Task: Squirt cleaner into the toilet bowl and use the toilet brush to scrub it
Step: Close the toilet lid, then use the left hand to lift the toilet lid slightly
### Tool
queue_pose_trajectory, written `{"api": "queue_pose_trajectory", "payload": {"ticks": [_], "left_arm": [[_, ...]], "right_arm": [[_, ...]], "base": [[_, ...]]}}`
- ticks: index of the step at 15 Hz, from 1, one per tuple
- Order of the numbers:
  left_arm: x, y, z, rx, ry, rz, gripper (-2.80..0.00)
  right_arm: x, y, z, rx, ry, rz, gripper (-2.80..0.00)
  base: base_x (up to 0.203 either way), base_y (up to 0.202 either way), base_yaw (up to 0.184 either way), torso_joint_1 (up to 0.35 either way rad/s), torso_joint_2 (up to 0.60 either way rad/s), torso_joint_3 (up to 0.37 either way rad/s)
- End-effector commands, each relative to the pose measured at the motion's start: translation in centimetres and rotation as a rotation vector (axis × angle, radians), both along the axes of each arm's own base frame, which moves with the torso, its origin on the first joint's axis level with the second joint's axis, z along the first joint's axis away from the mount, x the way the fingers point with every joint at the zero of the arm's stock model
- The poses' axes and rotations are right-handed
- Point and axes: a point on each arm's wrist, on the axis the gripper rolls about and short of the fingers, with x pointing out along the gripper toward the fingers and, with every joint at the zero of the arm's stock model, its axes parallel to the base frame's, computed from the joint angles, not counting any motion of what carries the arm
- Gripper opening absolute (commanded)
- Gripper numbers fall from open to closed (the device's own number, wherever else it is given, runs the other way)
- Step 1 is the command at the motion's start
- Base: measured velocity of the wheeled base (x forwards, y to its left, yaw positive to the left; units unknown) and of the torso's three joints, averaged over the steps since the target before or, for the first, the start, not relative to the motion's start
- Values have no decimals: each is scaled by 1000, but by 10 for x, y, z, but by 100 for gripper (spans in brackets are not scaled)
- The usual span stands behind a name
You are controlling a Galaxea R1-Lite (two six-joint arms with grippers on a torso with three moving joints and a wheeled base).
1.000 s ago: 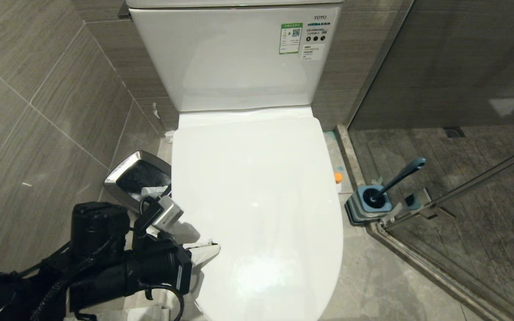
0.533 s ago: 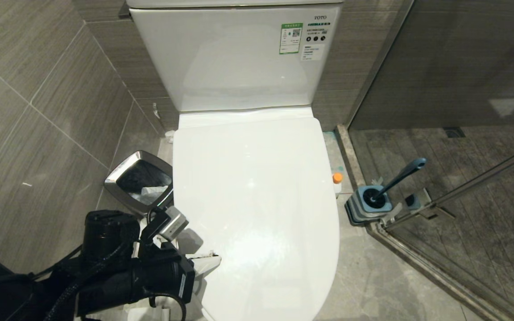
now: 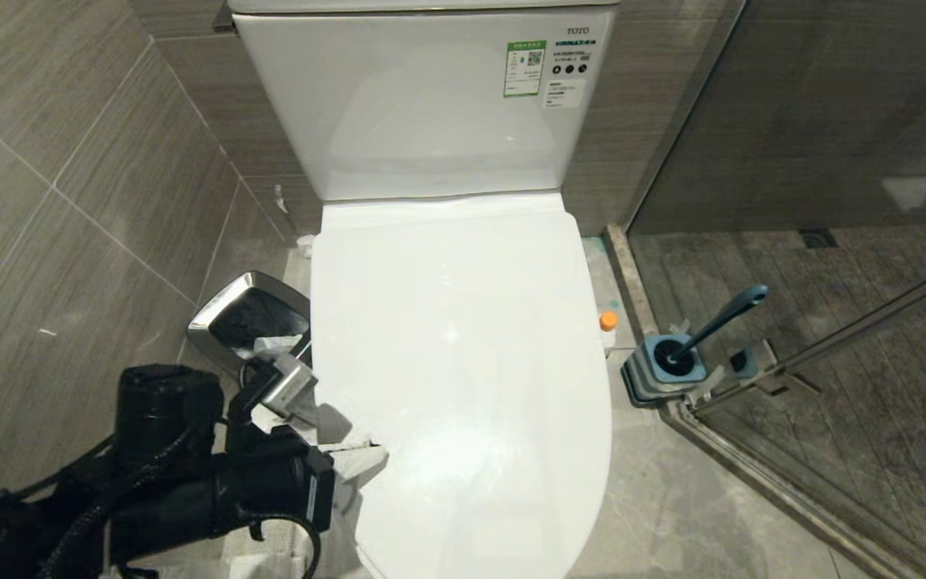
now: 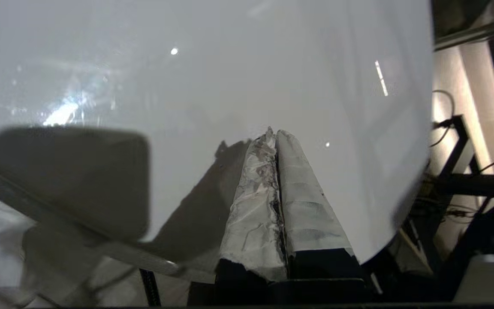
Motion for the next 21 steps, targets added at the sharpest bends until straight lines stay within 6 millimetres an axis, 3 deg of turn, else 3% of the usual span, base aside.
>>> {"api": "queue_pose_trajectory", "payload": {"ticks": [1,7,9,12,14,15,18,21], "left_arm": [[-22,11,56,-149,-148,27,-280],[-54,36,222,-385,-563,68,-280],[-74,48,264,-401,-622,113,-280],[-105,62,292,-298,-463,240,-280],[-121,70,297,-160,-340,322,-280],[-121,71,295,-73,-325,370,-280],[-92,74,296,82,-351,613,-280],[-77,85,314,177,-431,795,-280]], "right_arm": [[0,0,0,-1,2,1,-280],[0,0,0,-1,2,1,-280],[0,0,0,-1,2,1,-280],[0,0,0,-1,2,1,-280],[0,0,0,-1,2,1,-280],[0,0,0,-1,2,1,-280],[0,0,0,-1,2,2,-280],[0,0,0,-1,2,1,-280]], "base": [[0,0,0,0,0,0],[0,0,0,0,0,0],[0,0,0,0,0,0],[0,0,0,0,0,0],[0,0,0,0,0,0],[0,0,0,0,0,0],[0,0,0,0,0,0],[0,0,0,0,0,0]]}}
